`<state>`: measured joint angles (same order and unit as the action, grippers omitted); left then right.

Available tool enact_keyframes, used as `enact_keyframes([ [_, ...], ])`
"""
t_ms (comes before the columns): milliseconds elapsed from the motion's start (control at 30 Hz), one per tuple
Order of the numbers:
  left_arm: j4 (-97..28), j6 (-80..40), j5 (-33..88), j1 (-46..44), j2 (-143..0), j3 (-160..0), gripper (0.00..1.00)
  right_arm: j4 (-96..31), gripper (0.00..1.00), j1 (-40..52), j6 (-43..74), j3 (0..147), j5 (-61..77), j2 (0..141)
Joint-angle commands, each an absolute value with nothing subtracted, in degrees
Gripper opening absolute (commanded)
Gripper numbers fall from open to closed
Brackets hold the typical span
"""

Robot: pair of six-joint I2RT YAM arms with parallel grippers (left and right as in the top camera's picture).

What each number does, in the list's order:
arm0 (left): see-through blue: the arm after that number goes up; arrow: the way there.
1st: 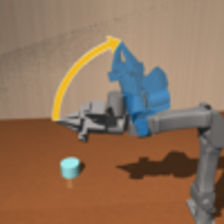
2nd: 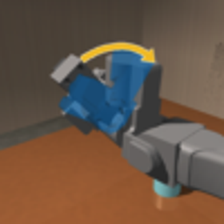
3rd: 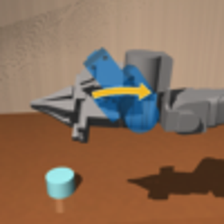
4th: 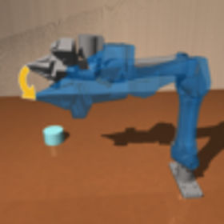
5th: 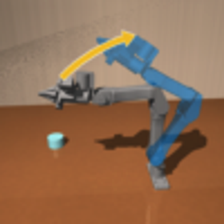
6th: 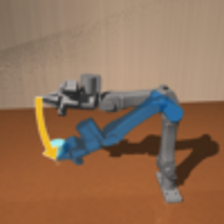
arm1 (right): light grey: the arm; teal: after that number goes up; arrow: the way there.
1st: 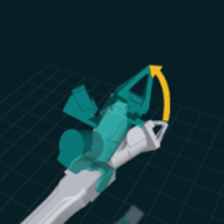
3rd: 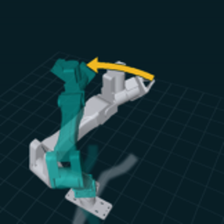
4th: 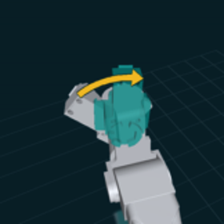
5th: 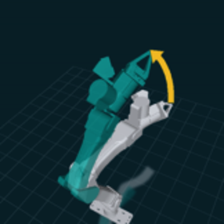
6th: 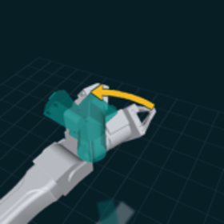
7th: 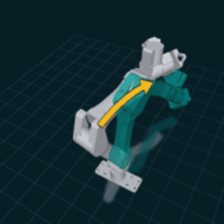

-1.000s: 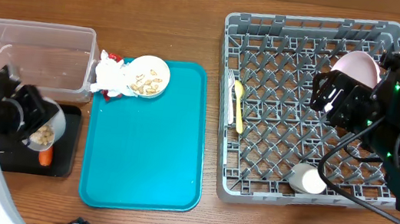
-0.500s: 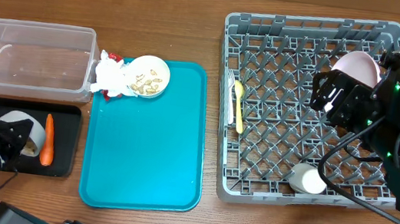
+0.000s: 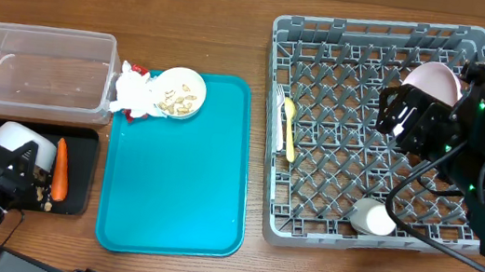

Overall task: Sort waste into correct bins and load items into the dishwasher rack
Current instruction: 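Lift the bowl and tip its rice onto the black tray, then carry the emptied white bowl with the left gripper over the rack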

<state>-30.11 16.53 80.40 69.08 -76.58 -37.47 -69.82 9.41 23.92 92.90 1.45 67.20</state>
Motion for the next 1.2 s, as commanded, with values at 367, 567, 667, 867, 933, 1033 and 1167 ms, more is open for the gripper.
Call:
enact_keyframes([
  [367, -33.0, 22.7, 82.5, 69.5, -76.6, -36.4, 0.04, -68.5, 1.0, 9.2, 23.6, 93.5, 0.9, 67.0],
  [567, -32.5, 22.7, 84.8, 69.5, -76.6, -36.4, 0.04, -68.5, 1.0, 9.3, 23.6, 93.5, 0.9, 67.0],
  [667, -32.6, 25.5, 86.4, 69.4, -76.6, -36.4, 0.04, -68.5, 1.0, 9.2, 23.6, 93.5, 1.0, 67.0],
  [867, -34.2, 22.3, 75.6, 69.3, -76.8, -36.4, 0.04, -68.7, 1.0, 9.3, 23.6, 93.5, 1.0, 67.0],
  [933, -34.2, 18.3, 79.0, 69.8, -76.8, -36.4, 0.04, -68.6, 1.0, 9.3, 23.6, 93.5, 1.0, 67.0],
  [1033, -33.8, 23.2, 81.4, 70.1, -76.8, -36.4, 0.04, -68.9, 1.0, 9.2, 23.6, 93.5, 1.0, 67.0],
  [1167, -33.8, 20.4, 83.4, 70.1, -76.8, -36.4, 0.04, -69.1, 1.0, 9.3, 23.6, 93.5, 1.0, 67.0],
])
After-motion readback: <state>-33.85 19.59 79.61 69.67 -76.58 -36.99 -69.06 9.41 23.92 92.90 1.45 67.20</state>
